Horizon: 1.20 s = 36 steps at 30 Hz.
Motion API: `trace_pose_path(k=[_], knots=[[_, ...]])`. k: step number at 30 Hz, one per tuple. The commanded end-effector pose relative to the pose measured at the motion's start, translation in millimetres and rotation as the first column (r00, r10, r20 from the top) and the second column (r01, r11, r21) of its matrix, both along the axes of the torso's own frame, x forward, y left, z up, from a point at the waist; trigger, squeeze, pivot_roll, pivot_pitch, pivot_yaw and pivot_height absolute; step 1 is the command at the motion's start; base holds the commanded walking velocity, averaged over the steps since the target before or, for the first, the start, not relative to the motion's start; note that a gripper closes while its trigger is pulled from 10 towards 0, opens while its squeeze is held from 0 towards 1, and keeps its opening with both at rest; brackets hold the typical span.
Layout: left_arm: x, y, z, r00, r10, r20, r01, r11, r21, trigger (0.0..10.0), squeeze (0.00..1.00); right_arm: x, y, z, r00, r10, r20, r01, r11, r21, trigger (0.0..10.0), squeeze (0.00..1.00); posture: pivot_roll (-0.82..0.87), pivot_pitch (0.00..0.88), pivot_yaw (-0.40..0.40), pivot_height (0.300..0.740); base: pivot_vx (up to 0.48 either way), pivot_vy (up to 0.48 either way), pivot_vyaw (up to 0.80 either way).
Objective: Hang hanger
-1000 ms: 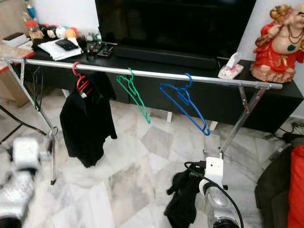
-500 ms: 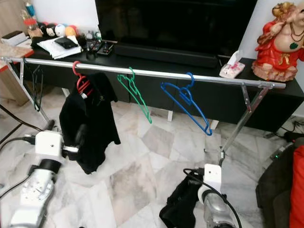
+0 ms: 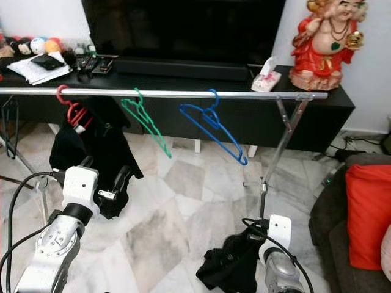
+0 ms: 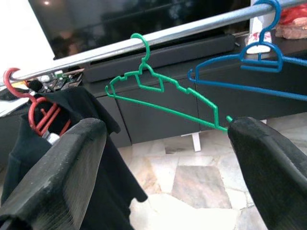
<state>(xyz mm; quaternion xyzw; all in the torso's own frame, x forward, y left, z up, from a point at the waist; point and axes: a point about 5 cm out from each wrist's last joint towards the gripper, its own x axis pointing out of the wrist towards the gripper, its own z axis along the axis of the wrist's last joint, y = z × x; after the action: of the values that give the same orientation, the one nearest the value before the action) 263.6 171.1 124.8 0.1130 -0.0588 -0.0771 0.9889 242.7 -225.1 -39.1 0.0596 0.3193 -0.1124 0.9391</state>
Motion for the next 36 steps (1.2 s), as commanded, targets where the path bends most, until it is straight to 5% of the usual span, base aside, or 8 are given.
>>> trace_pose_path(k=[1, 36], knots=[[1.2, -2.1, 4.6, 1.000, -0.012, 0.001, 0.012, 1.000, -0.001, 10.0, 0.00, 6.6, -0.5, 5.7, 0.999, -0.014, 0.041, 0.014, 1.000, 0.003, 10.0, 0.00, -0.02, 0.000, 0.007, 0.740, 0.292, 0.000, 0.00], [6.1, -1.2, 11.6, 0.998, 0.004, -0.069, -0.005, 1.000, -0.012, 10.0, 0.00, 6.1, 2.2, 4.2, 1.000, 0.003, 0.027, -0.003, 1.000, 0.008, 10.0, 0.00, -0.01, 0.000, 0.003, 0.740, 0.303, 0.000, -0.05]])
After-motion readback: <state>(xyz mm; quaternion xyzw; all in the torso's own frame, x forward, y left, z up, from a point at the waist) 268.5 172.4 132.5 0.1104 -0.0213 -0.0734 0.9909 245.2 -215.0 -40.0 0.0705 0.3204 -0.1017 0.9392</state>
